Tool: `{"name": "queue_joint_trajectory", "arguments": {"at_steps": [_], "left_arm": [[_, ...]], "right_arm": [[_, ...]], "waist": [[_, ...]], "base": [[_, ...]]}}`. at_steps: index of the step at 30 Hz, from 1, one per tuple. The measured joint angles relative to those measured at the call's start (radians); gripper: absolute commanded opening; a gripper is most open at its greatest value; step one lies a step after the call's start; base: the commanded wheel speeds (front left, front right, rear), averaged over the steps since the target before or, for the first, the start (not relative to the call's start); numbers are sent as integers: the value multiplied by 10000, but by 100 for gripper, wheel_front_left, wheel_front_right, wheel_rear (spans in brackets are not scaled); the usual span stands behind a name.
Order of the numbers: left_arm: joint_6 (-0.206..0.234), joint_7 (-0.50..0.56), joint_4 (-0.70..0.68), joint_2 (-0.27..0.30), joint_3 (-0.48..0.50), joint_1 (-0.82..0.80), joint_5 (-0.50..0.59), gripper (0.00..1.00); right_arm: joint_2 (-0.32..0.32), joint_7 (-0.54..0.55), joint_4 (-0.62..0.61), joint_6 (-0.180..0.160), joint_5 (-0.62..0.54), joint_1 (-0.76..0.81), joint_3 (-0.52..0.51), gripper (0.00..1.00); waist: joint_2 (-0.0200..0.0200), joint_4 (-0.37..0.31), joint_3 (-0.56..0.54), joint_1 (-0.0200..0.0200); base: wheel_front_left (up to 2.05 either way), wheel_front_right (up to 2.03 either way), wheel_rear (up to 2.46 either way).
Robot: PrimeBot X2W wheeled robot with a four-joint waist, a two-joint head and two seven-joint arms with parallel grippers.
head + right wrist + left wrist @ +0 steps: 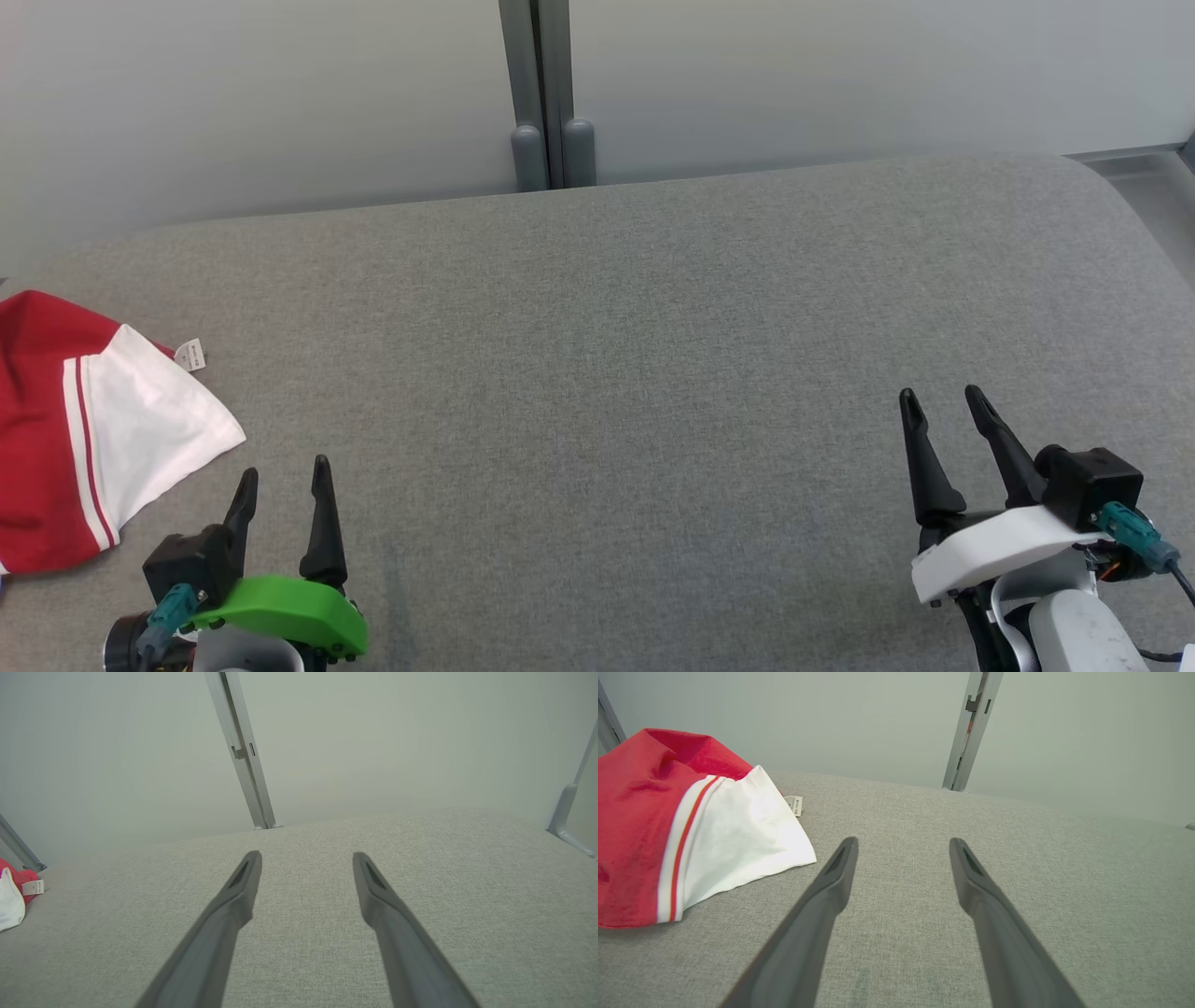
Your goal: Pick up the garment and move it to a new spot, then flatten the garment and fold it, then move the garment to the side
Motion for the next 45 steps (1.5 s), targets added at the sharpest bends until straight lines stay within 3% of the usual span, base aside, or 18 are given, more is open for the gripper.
{"name": "queue_joint_trajectory", "arguments": {"at_steps": [17, 32, 45], "left_arm": [[-155, -337, 132, -190, 468, 77, 1195, 100], [-221, -589, 802, -261, 1770, -198, 1896, 100], [-284, -589, 1106, -286, 2499, -220, 1944, 100]], "right_arm": [[-15, -349, 219, 2, -1315, 95, 188, 100], [-19, -585, 520, 6, -2253, -816, 1352, 100], [-10, -585, 897, 8, -2196, -1053, 1810, 100]], "waist": [[0, 468, 174, 0], [0, 2700, 832, 0], [0, 4477, 1220, 0]], "base": [[0, 0, 0], [0, 0, 0], [0, 0, 0]]}}
